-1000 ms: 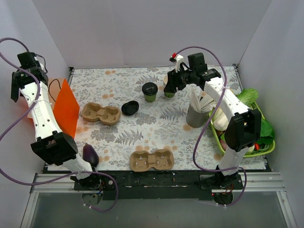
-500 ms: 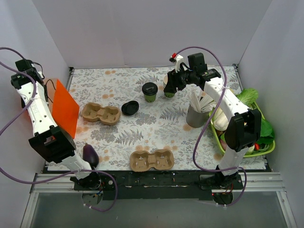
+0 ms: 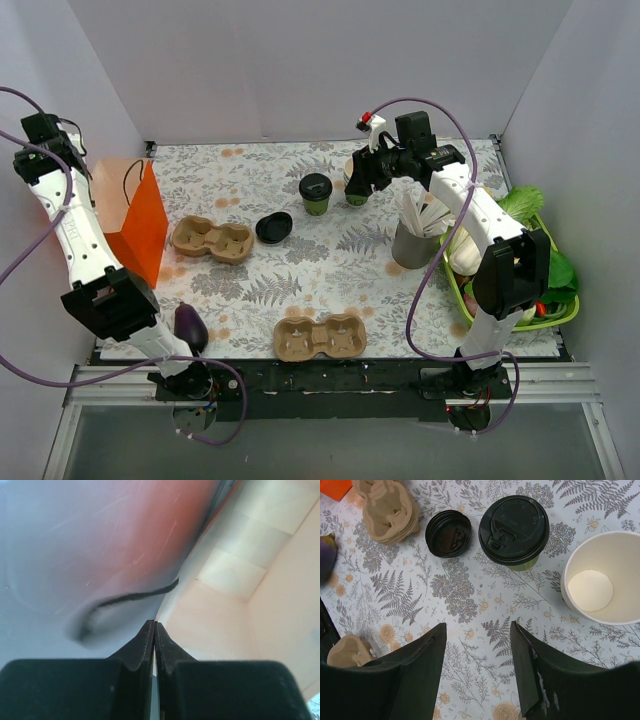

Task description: Pack the takeout coffee

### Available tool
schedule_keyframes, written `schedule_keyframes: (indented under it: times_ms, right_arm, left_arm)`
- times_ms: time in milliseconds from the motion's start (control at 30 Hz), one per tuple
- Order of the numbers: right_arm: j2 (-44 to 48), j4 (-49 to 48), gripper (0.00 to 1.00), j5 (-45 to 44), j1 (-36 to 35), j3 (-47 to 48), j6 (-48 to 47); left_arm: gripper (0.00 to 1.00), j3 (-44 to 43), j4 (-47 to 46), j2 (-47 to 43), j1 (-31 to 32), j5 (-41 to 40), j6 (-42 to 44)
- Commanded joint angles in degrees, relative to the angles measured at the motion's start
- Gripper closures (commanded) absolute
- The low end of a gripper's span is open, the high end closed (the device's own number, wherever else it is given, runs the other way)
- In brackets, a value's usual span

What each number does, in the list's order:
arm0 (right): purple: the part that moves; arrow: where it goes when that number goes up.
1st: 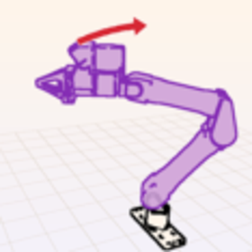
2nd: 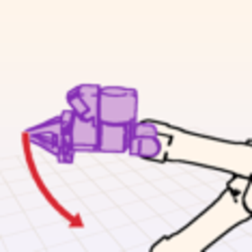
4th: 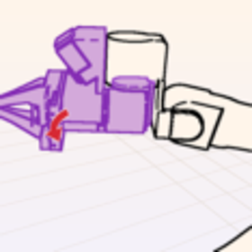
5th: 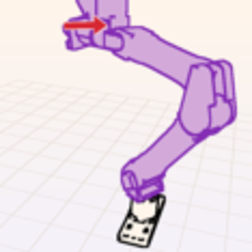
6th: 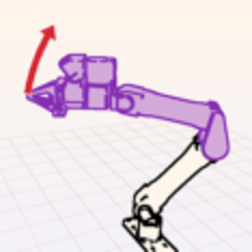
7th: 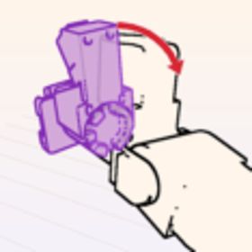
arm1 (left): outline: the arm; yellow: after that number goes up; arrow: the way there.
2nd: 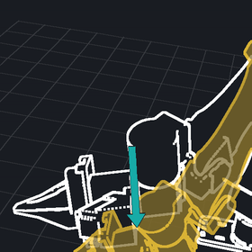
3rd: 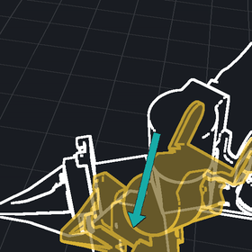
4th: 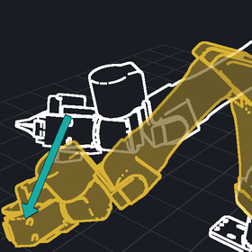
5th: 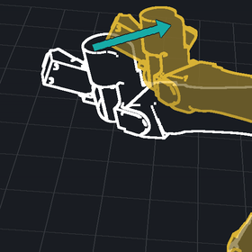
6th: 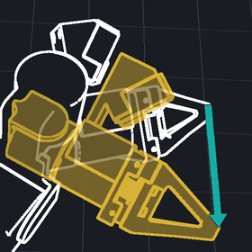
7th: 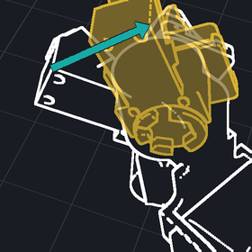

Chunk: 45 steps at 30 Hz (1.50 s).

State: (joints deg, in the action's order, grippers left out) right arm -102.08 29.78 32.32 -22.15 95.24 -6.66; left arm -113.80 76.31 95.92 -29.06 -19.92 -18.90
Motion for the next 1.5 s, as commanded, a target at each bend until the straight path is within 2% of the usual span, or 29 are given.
schedule_keyframes:
  times_ms: [0, 67, 300, 400, 433, 467, 533, 633, 733, 833, 900, 933, 967, 1033, 1133, 1267, 1367, 1467]
  right_arm:
    - [0.13, -1.04, 0.39, 0.2, -0.09, 2.23, -0.99]
    - [0.04, -0.86, 0.39, 0.12, -0.17, 2.4, -1.25]
    - [0.22, -0.51, 0.39, -0.23, -0.09, 3.02, -1.43]
    - [0.3, -0.69, 0.39, -0.41, -0.09, 3.11, -1.43]
    - [0.48, -0.78, 0.39, -0.59, -0.17, 3.11, -1.6]
    - [0.57, -0.78, 0.39, -0.67, -0.17, 3.11, -1.87]
    - [0.74, -0.69, 0.39, -1.02, -0.17, 3.46, -2.31]
    - [1.18, -0.86, 0.4, -1.73, -0.17, 4.07, -2.49]
    - [1.62, -1.04, 0.4, -1.99, -0.17, 4.86, -2.13]
    - [1.97, -1.22, 0.4, -2.52, -0.08, 5.22, -1.87]
    - [2.59, -1.22, 0.4, -3.05, -0.17, 4.78, -2.13]
    - [2.76, -1.3, 0.4, -3.22, -0.17, 4.6, -2.22]
    - [3.11, -1.3, 0.4, -3.66, -0.17, 3.99, -2.48]
    - [4.08, -1.3, 0.4, -3.93, -0.17, 3.2, -3.18]
    - [4.88, -1.3, 0.4, -4.45, -0.09, 1.62, -3.45]
    - [3.83, -1.3, 0.39, -2.62, -0.17, 1.35, -2.32]
    - [1.98, -1.56, 0.4, -0.95, -0.09, 2.93, -1.0]
    - [0.48, -1.74, 0.4, -0.24, -0.17, 4.42, -0.73]
  left_arm:
    - [1.0, -5.72, 0.77, 0.15, 0.41, 4.62, 0.09]
    - [1.0, -8.27, 1.29, 0.58, 0.76, 10.3, 0.09]
    - [1.0, -22.25, -0.8, 1.74, 1.72, 21.56, 0.17]
    - [1.0, -20.33, -8.18, -1.25, 1.81, 26.84, 1.14]
    - [1.0, -18.93, -14.38, -4.48, 1.99, 27.47, 0.88]
    - [1.0, -14.57, -17.57, -6.08, 1.9, 28.44, 0.18]
    - [1.0, -11.29, -24.94, -9.42, 2.07, 33.18, -0.44]
    - [1.0, -14.07, -26.13, -7.86, 3.21, 40.72, -4.38]
    - [1.0, -20.66, -24.64, -2.86, 5.67, 44.87, -9.57]
    - [1.0, -19.45, -26.21, -2.31, 7.44, 44.45, -11.77]
    - [1.0, -17.78, -25.78, -2.93, 7.44, 38.49, -12.48]
    - [0.9, -17.08, -24.38, -3.37, 7.35, 36.12, -12.22]
    - [0.6, -15.68, -24.2, -4.41, 7.44, 30.18, -12.22]
    - [0.49, -9.99, -22.19, -8.72, 7.35, 25.92, -12.39]
    - [0.33, -1.91, -16.14, -13.64, 7.26, 24.93, -12.21]
    - [0.27, 9.63, -11.54, -18.22, 7.17, 26.87, -13.26]
    - [0.23, 16.74, -12.06, -21.12, 7.26, 23.8, -13.8]
    - [0.23, 18.43, -11.37, -21.3, 7.26, 18.8, -12.58]
